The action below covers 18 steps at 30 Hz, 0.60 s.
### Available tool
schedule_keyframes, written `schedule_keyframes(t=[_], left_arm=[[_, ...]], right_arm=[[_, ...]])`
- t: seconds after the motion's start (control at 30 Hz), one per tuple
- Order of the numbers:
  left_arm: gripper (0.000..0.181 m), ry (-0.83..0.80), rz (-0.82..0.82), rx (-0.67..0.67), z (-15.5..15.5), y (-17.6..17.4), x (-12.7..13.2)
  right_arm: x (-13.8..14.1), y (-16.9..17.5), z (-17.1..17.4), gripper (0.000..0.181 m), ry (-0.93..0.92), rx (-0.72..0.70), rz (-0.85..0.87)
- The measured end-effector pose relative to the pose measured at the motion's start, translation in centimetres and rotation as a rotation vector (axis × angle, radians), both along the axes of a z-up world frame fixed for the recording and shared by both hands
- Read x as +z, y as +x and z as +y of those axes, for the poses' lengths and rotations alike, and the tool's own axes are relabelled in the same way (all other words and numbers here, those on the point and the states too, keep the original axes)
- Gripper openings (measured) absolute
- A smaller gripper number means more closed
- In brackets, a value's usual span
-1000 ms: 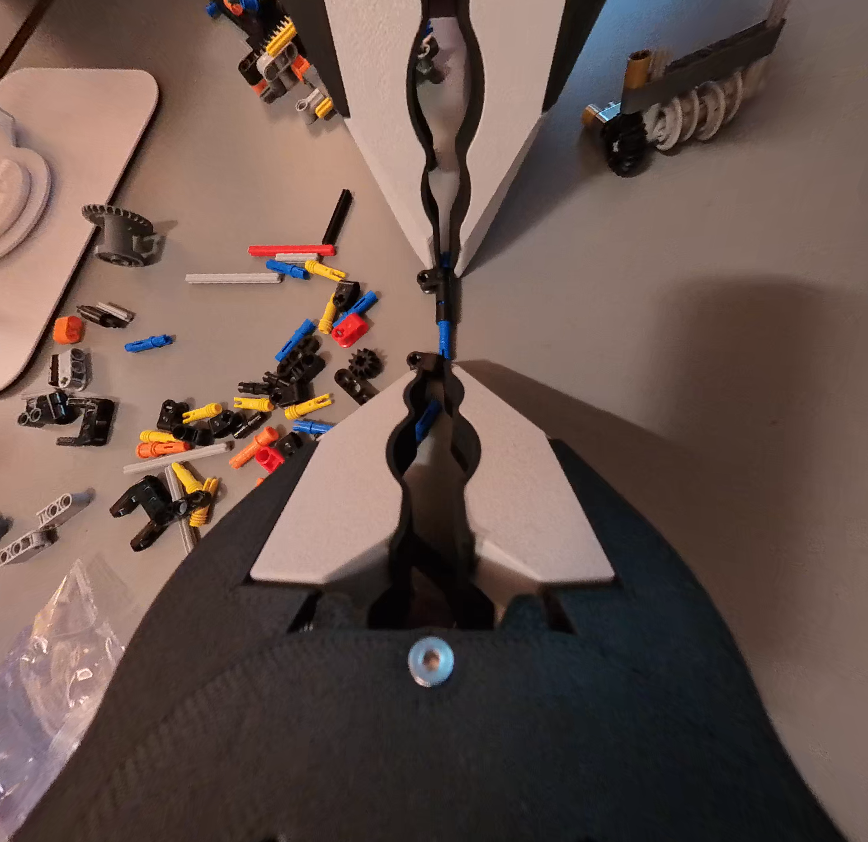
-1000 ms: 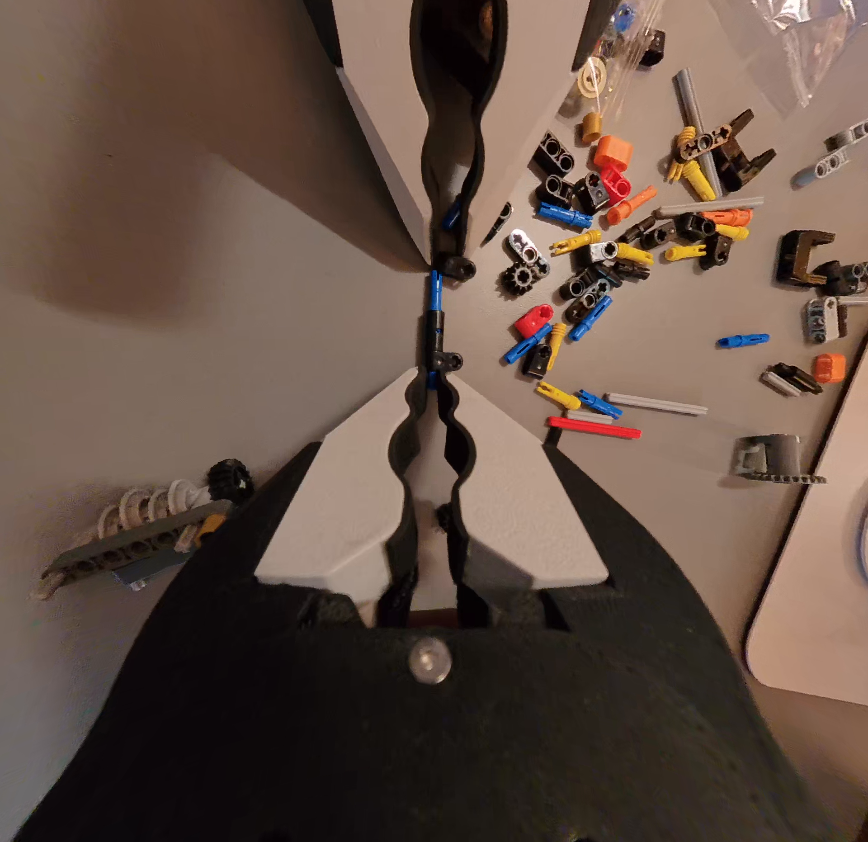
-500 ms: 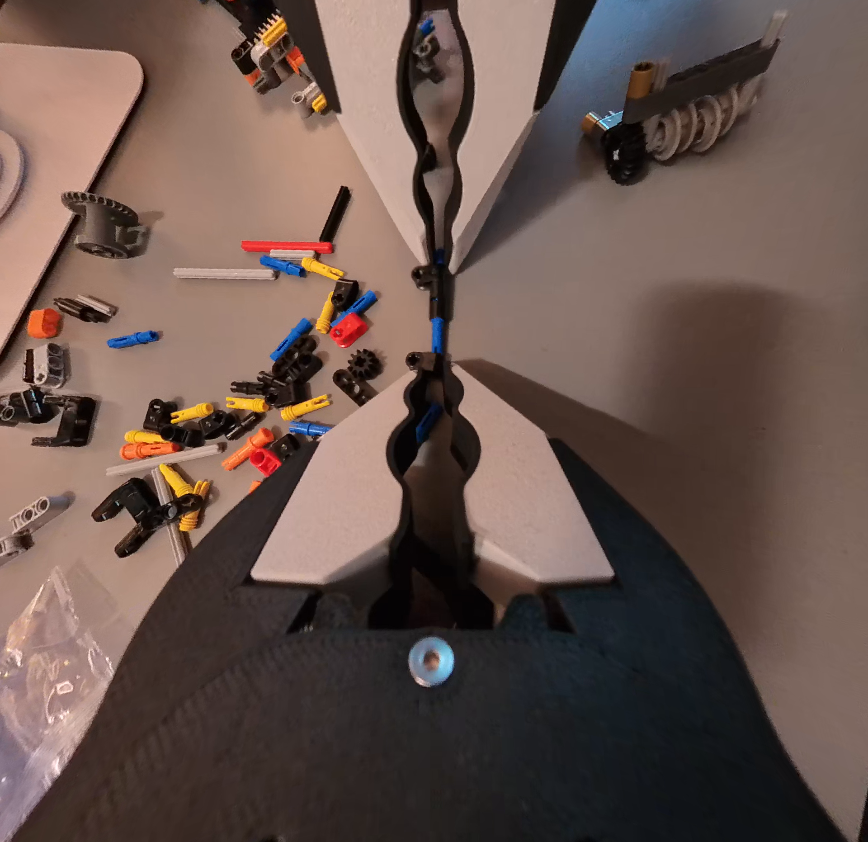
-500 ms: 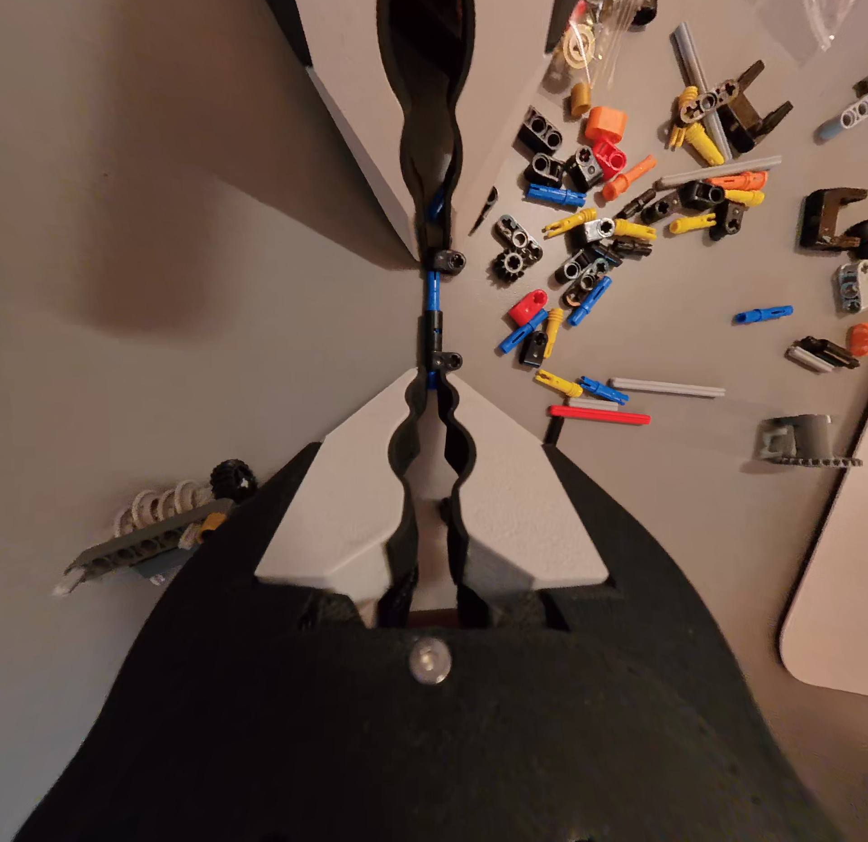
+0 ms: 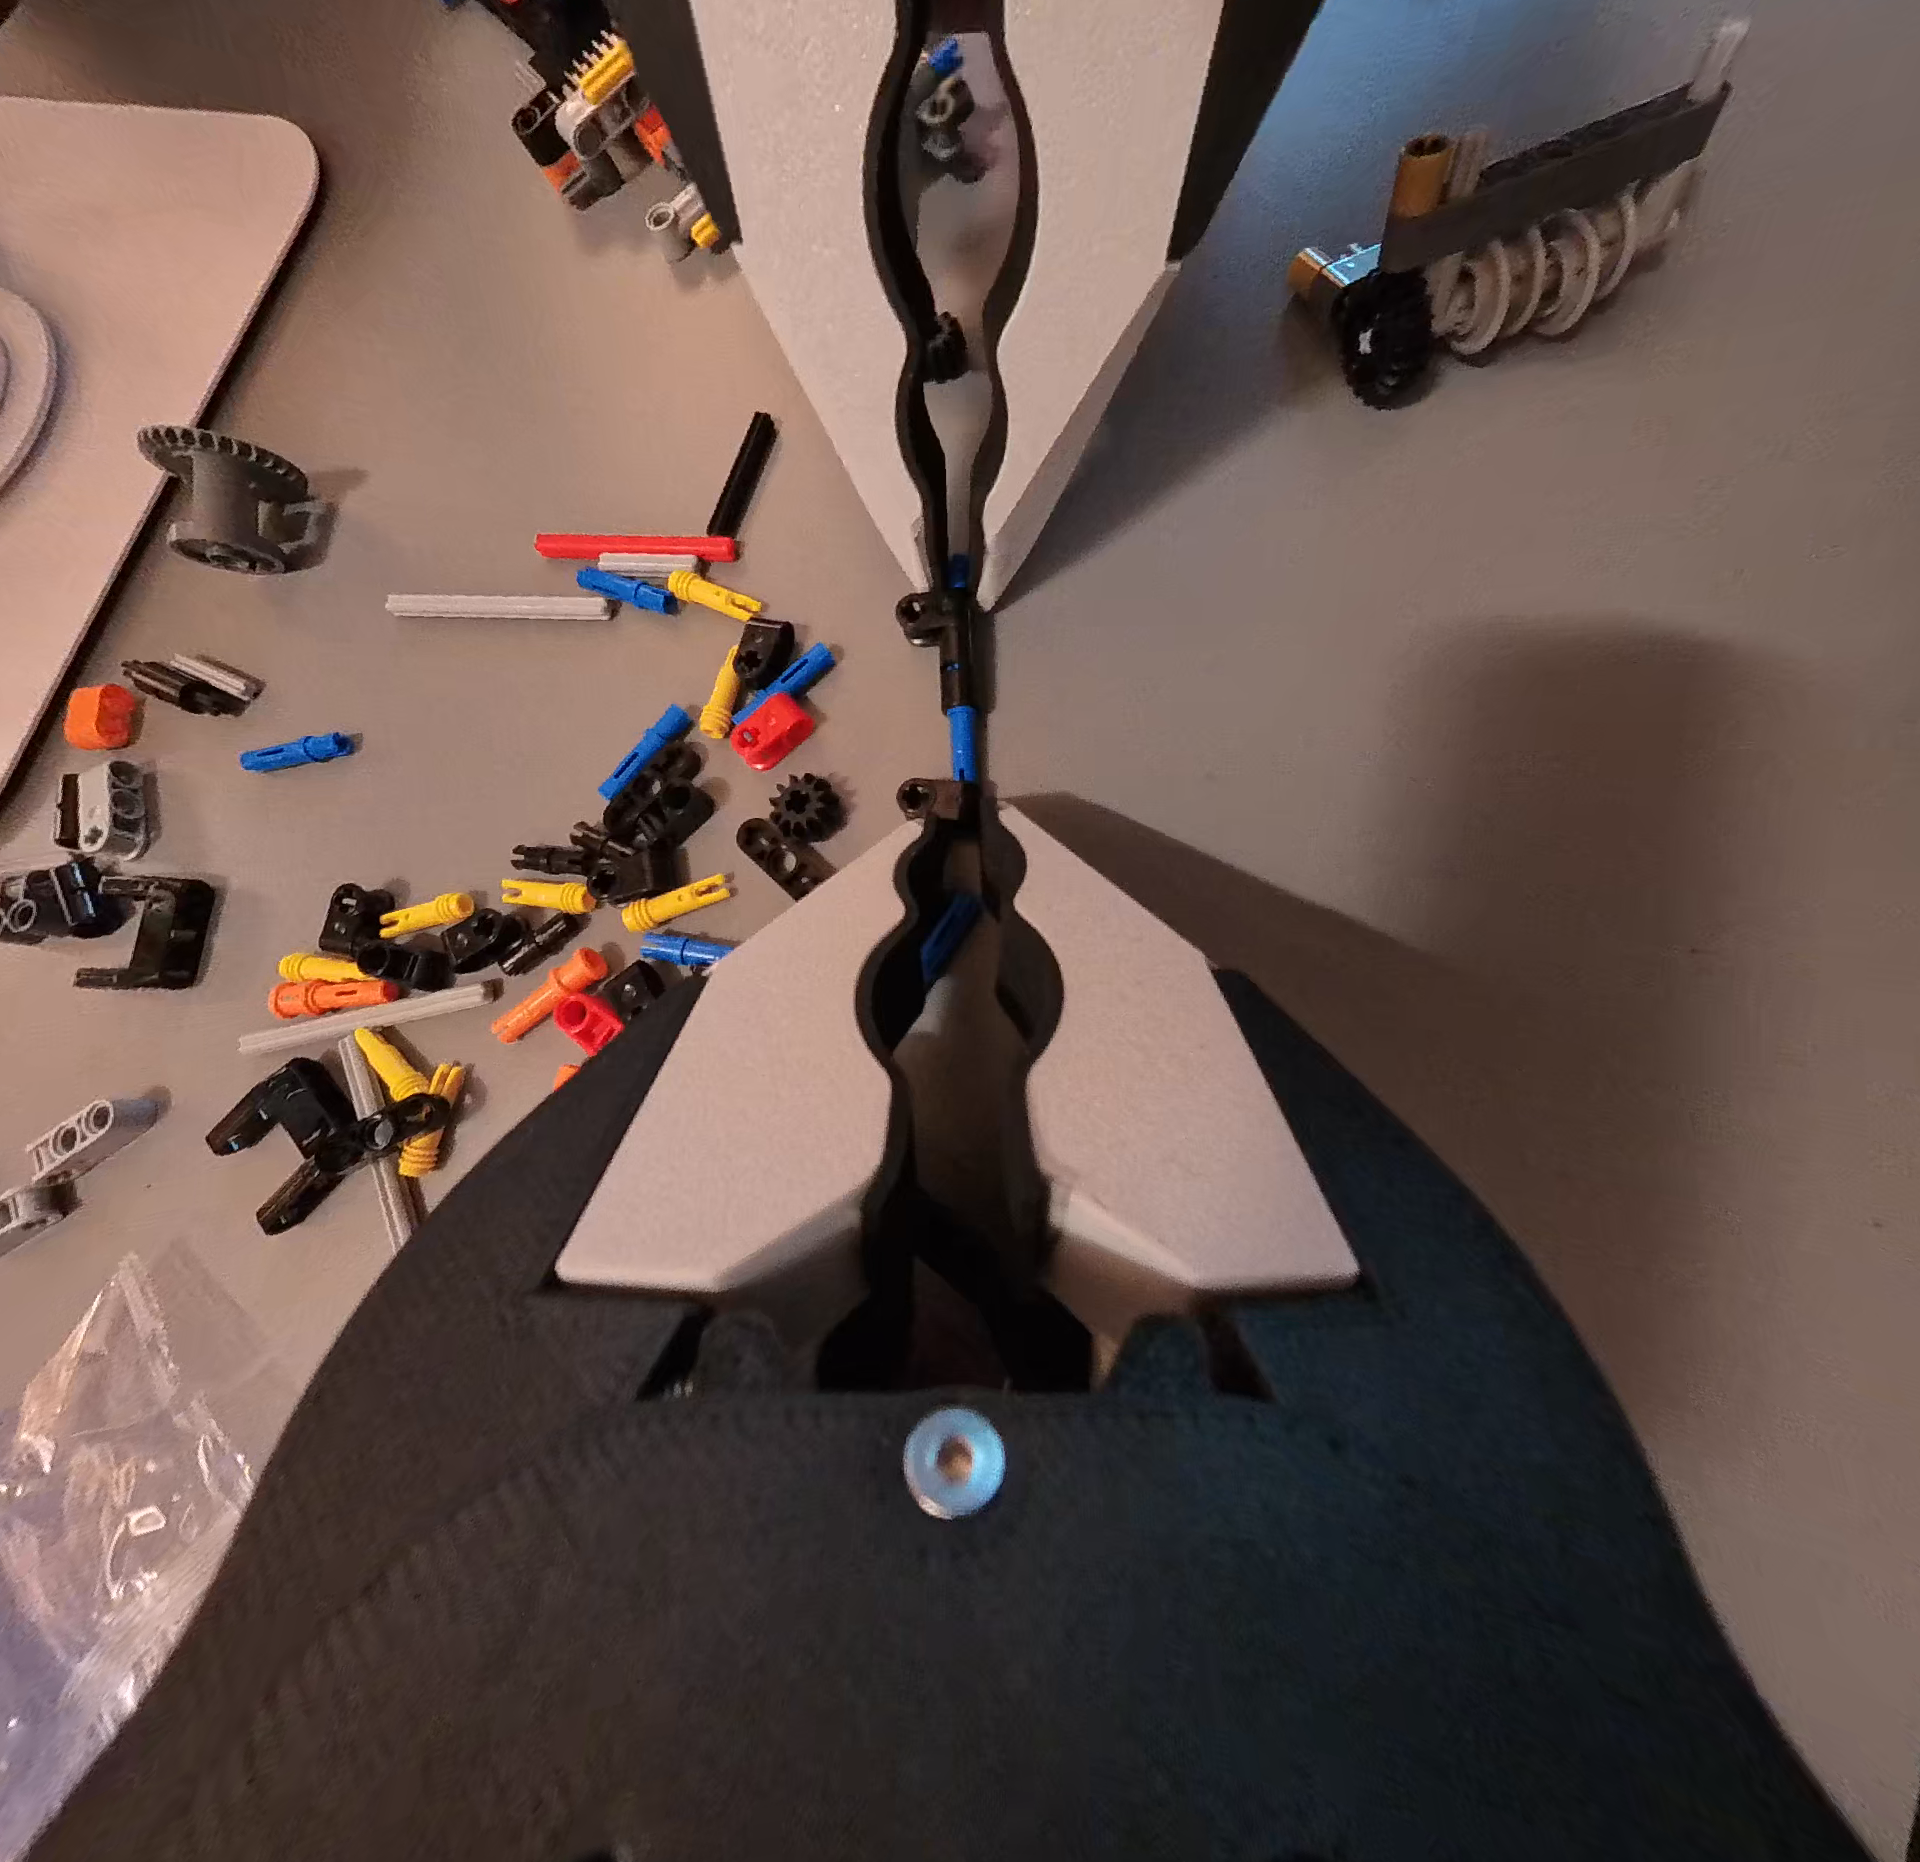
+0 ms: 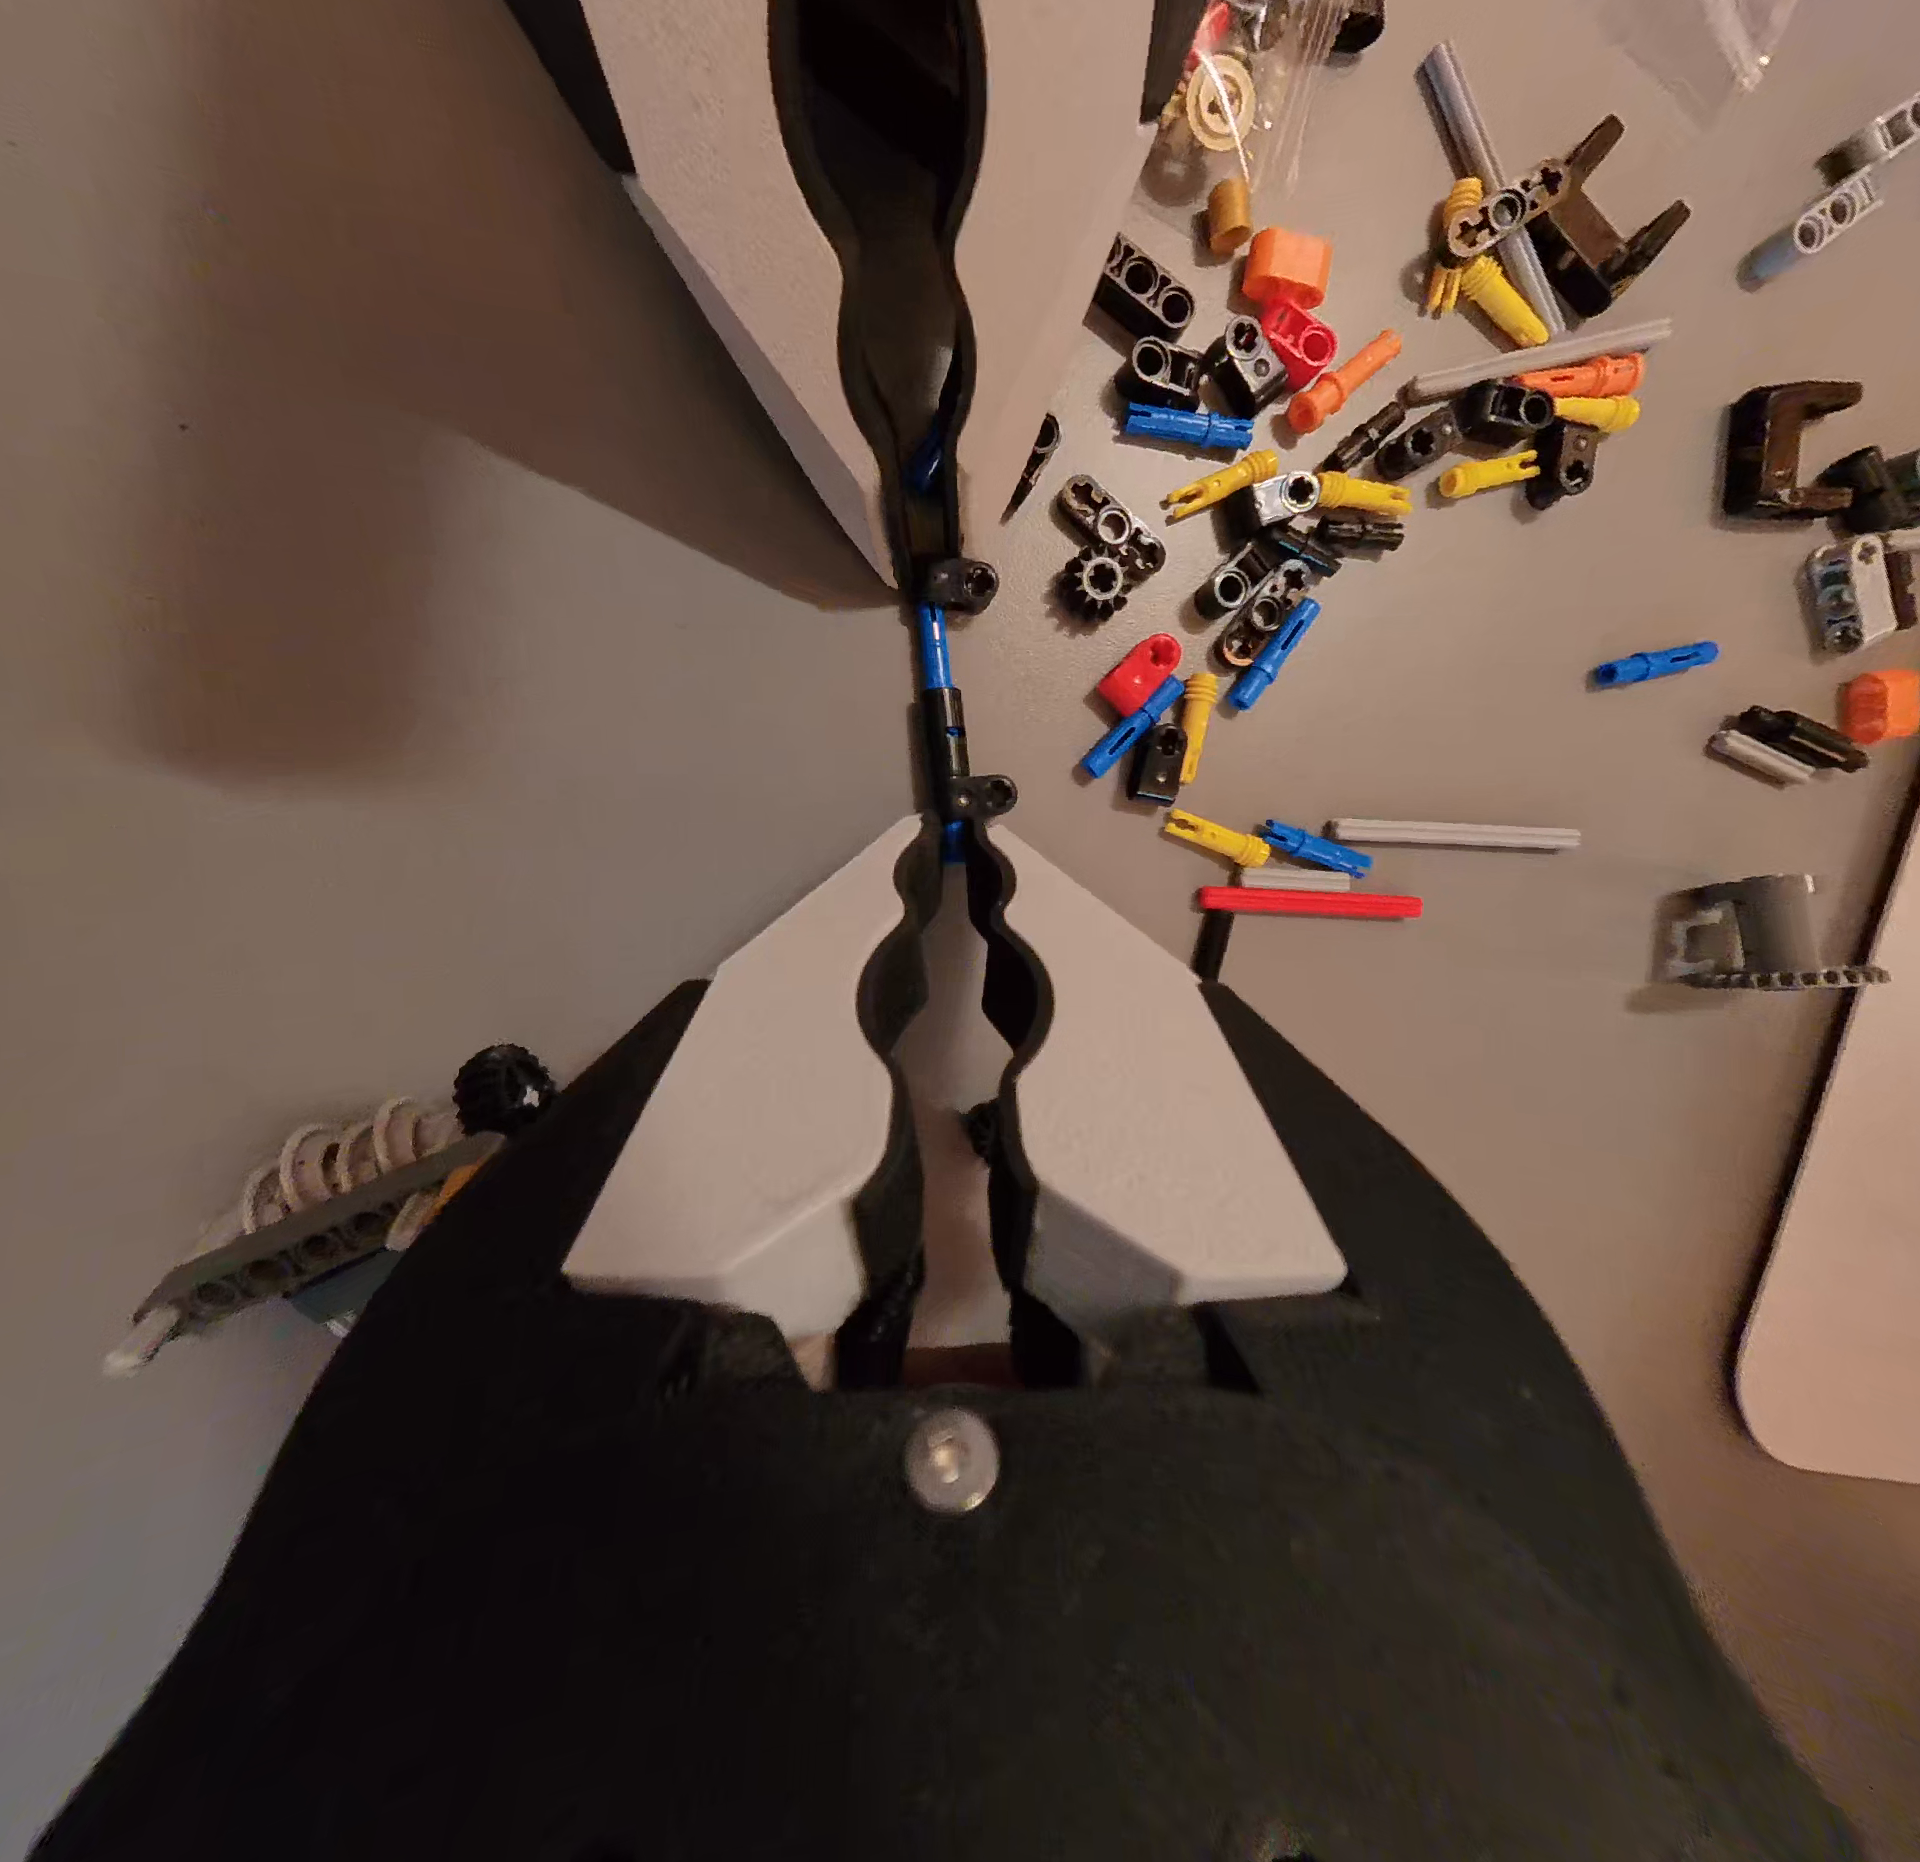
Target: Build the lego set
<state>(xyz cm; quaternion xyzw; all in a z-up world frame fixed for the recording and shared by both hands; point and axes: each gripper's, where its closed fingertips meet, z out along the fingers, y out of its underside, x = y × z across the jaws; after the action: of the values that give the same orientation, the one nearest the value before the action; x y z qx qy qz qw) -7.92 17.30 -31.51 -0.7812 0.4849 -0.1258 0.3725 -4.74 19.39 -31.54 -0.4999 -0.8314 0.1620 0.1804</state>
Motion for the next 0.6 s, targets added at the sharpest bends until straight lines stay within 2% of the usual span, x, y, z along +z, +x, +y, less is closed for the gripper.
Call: schedule_keyframes(t=[0.3,0.6], left_arm=[[0.003,0.027,0.017,0.011,0.11,0.02,0.00],[0.003,0.037,0.023,0.036,0.18,0.03,-0.01]], right_arm=[[-0.02,0.16,-0.29,0.001,-0.040,-0.101,0.024],[-0.04,0.25,-0.61,0.001,-0.036,-0.143,0.049]])
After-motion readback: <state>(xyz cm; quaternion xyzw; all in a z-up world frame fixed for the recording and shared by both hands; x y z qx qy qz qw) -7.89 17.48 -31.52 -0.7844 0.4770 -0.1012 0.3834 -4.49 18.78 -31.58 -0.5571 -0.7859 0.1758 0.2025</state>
